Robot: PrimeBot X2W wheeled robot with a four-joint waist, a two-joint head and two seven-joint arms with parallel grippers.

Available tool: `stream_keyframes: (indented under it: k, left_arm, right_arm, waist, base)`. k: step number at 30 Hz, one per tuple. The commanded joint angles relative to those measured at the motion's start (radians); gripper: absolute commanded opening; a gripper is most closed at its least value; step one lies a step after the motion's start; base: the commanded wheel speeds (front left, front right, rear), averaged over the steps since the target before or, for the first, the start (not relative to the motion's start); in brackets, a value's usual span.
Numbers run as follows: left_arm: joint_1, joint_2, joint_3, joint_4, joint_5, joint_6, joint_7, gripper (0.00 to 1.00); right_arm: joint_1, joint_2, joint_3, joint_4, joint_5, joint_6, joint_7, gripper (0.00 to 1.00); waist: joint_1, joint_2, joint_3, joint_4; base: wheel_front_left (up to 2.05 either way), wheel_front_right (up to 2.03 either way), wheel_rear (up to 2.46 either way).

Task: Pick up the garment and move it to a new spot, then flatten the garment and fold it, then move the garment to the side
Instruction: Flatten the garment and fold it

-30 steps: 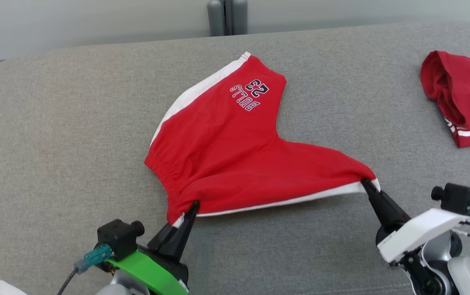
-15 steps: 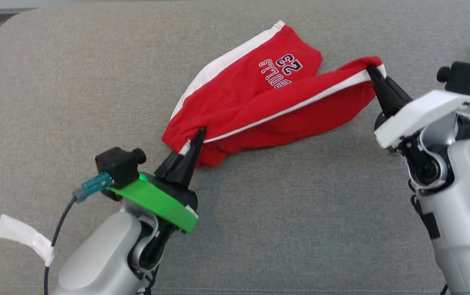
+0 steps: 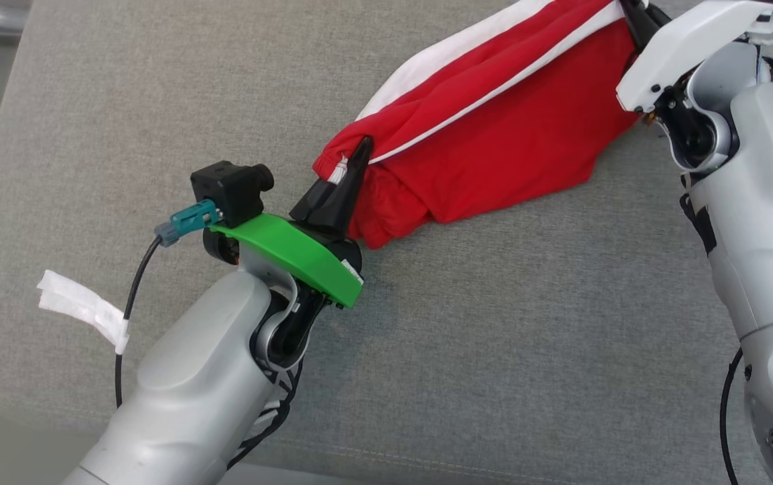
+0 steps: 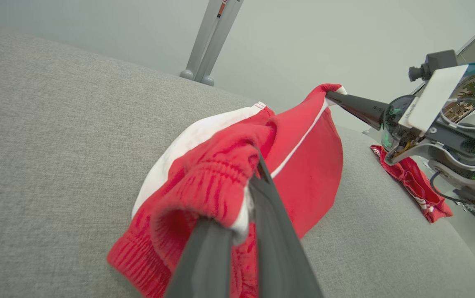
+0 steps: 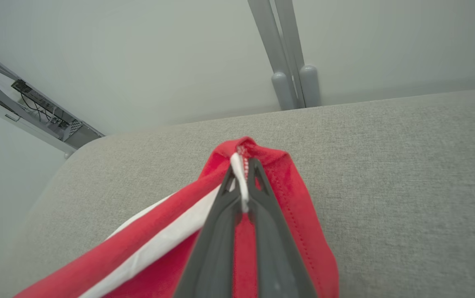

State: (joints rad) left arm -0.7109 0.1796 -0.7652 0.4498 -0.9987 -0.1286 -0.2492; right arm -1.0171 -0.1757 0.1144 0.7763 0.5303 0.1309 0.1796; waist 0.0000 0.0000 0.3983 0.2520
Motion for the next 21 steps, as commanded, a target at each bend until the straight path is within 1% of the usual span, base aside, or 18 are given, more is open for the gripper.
stream_keyframes:
  k: [1,9,10,11,12,13,17,21]
  left_arm:
    - [-0.025,-0.005,-0.007,0.009,-0.015,-0.003,-0.009,0.0]
    - [-0.079,-0.025,-0.042,0.051,-0.046,-0.004,-0.016,0.0]
    - [-0.086,-0.023,-0.049,0.052,-0.045,-0.004,-0.016,0.0]
    - [-0.091,-0.023,-0.054,0.047,-0.038,-0.004,-0.016,0.24]
    - [-0.093,-0.02,-0.06,0.044,-0.027,-0.004,-0.016,0.63]
    - [-0.093,-0.018,-0.06,0.043,-0.017,-0.004,-0.016,1.0]
    - [-0.064,-0.019,-0.027,0.025,0.043,-0.004,-0.016,1.0]
    - [-0.009,-0.002,0.028,-0.007,0.115,-0.004,-0.016,1.0]
  right_arm:
    - [-0.031,-0.005,0.009,0.03,-0.017,-0.001,-0.015,0.0]
    - [-0.167,-0.002,0.03,0.219,-0.06,-0.001,-0.092,0.0]
    - [-0.179,0.001,0.039,0.238,-0.066,-0.001,-0.102,0.05]
    - [-0.187,0.0,0.044,0.25,-0.07,-0.001,-0.116,0.52]
    - [-0.194,0.003,0.05,0.268,-0.069,-0.001,-0.126,1.0]
    - [-0.197,0.005,0.054,0.279,-0.067,-0.001,-0.134,1.0]
    - [-0.193,-0.007,0.082,0.313,-0.05,-0.001,-0.161,1.0]
    - [-0.166,-0.037,0.121,0.322,-0.033,-0.001,-0.176,1.0]
  waist:
    - [0.0,0.0,0.045,0.046]
    - [0.0,0.0,0.073,0.074]
    - [0.0,0.0,0.073,0.075]
    - [0.0,0.0,0.073,0.076]
    - [0.0,0.0,0.071,0.076]
    - [0.0,0.0,0.069,0.075]
    - [0.0,0.0,0.049,0.071]
    - [0.0,0.0,0.025,0.067]
  base:
    - [0.0,0.0,0.0]
    - [0.0,0.0,0.0]
    - [0.0,0.0,0.0]
    - [0.0,0.0,0.0]
    - [0.0,0.0,0.0]
    - [0.0,0.0,0.0]
    - [0.0,0.0,0.0]
    - [0.0,0.0,0.0]
